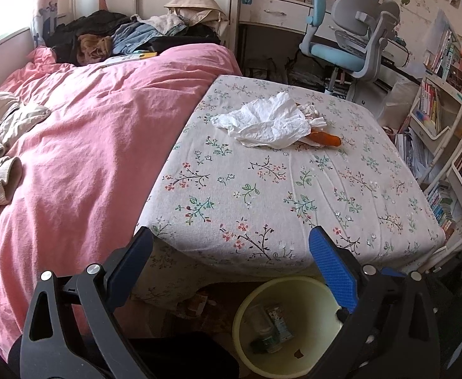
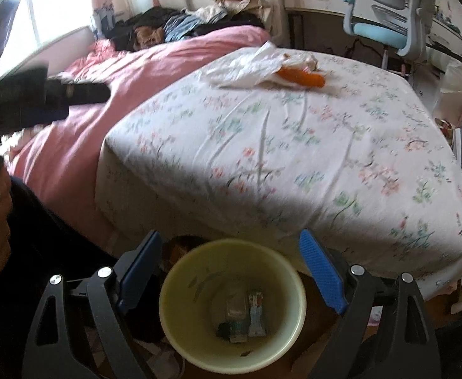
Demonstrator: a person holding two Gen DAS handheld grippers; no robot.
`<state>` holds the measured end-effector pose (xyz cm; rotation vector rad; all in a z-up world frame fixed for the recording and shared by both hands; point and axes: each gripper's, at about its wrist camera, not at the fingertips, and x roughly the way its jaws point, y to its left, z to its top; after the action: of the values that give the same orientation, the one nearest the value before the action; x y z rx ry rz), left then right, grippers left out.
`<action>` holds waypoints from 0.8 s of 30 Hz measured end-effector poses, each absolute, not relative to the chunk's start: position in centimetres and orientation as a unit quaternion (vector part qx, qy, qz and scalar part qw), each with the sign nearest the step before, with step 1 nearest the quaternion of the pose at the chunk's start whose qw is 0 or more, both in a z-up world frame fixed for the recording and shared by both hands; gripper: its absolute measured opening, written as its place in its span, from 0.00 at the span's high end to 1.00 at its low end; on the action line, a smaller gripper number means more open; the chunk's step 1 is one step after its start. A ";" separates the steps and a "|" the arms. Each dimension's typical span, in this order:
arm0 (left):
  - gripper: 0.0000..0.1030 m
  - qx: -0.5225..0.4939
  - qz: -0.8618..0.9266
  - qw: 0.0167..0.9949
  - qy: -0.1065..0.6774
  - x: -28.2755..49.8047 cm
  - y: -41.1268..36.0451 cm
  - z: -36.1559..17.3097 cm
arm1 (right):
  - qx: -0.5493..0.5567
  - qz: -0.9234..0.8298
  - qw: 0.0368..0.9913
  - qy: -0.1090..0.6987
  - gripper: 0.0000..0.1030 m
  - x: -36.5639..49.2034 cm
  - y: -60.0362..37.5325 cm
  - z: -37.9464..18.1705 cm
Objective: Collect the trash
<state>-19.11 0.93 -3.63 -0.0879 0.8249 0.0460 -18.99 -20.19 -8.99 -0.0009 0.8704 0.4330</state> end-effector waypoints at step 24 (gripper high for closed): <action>0.07 -0.008 0.005 0.891 0.455 -3.1 -1.4 -6.5 | 0.026 0.189 0.899 0.395 0.17 -5.8 -25.7 -4.6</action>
<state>-3.14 -1.36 -6.48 -0.0164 0.9438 0.0108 -5.78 -25.73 -4.65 0.0532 0.8172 0.3906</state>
